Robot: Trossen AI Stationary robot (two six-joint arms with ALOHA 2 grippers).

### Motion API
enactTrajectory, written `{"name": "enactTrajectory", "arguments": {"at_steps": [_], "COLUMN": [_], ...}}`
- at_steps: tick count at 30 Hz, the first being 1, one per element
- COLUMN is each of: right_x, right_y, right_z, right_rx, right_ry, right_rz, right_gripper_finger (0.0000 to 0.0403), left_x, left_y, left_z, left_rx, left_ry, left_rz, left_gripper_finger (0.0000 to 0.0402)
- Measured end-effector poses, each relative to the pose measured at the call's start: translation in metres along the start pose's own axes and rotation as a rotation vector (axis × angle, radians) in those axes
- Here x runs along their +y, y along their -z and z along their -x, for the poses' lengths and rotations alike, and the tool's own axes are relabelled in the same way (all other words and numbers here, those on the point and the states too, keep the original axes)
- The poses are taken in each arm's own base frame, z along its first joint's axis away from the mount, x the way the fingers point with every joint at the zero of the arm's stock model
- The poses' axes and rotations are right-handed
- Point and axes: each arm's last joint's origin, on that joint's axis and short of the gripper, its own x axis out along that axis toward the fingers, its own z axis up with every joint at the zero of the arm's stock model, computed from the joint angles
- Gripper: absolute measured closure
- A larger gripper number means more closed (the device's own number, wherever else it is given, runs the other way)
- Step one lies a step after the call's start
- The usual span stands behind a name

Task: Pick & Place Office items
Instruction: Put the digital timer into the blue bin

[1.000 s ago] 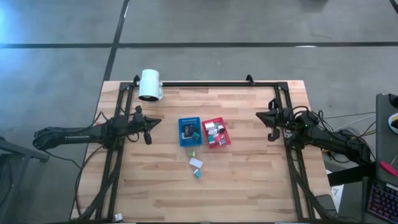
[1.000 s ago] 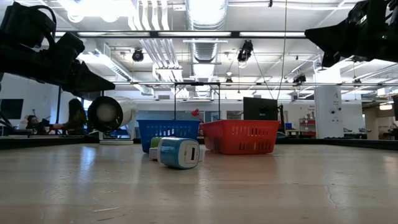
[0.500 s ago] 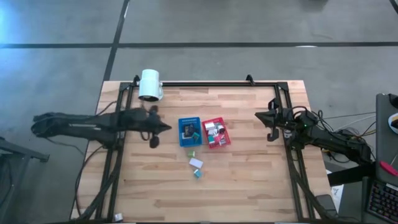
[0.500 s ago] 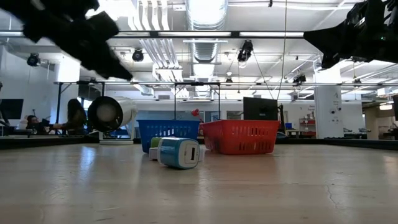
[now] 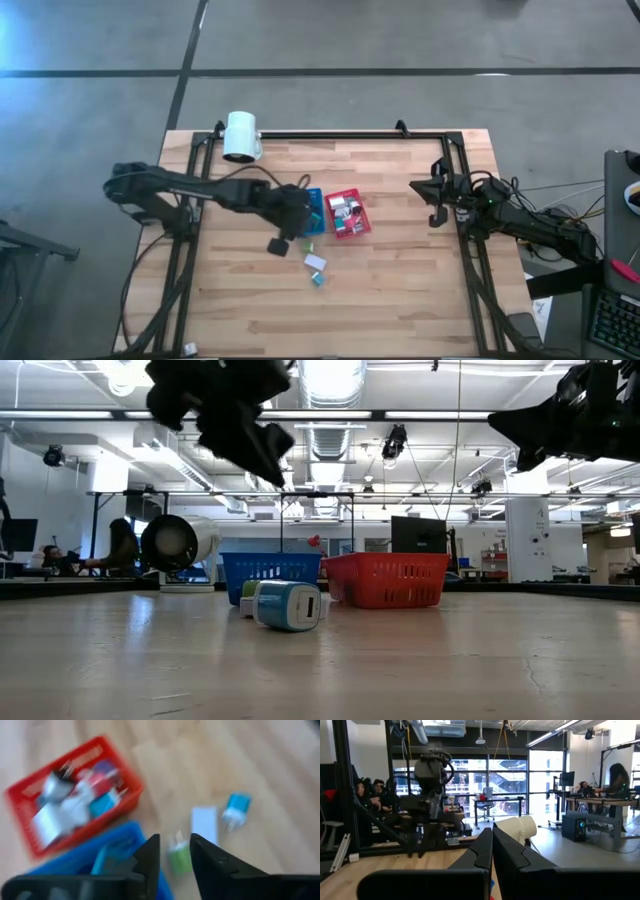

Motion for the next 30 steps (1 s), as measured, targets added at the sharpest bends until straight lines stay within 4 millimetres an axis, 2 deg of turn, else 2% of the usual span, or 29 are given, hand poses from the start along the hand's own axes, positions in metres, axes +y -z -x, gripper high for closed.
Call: {"name": "enactTrajectory", "arguments": {"at_steps": [5, 13, 18, 30], "right_x": [0.000, 0.000, 0.000, 0.000], "right_y": [0.000, 0.001, 0.001, 0.002], "right_z": [0.000, 0.000, 0.000, -0.001], "right_rx": [0.001, 0.008, 0.007, 0.019], "right_ry": [0.001, 0.001, 0.002, 0.003], "right_rz": [0.000, 0.002, 0.002, -0.001], "right_gripper_finger": [0.0394, 0.0394, 0.0394, 0.0394], "left_x": [0.005, 0.004, 0.003, 0.001], "left_y": [-0.017, -0.022, -0.020, 0.009], "left_z": [-0.013, -0.017, -0.014, -0.009], "left_rx": [-0.039, -0.097, -0.170, -0.292], "left_ry": [0.119, 0.206, 0.190, 0.149], "left_rz": [-0.013, -0.038, -0.028, 0.089], "left_gripper_finger": [0.0252, 0.0223, 0.0229, 0.0265]}}
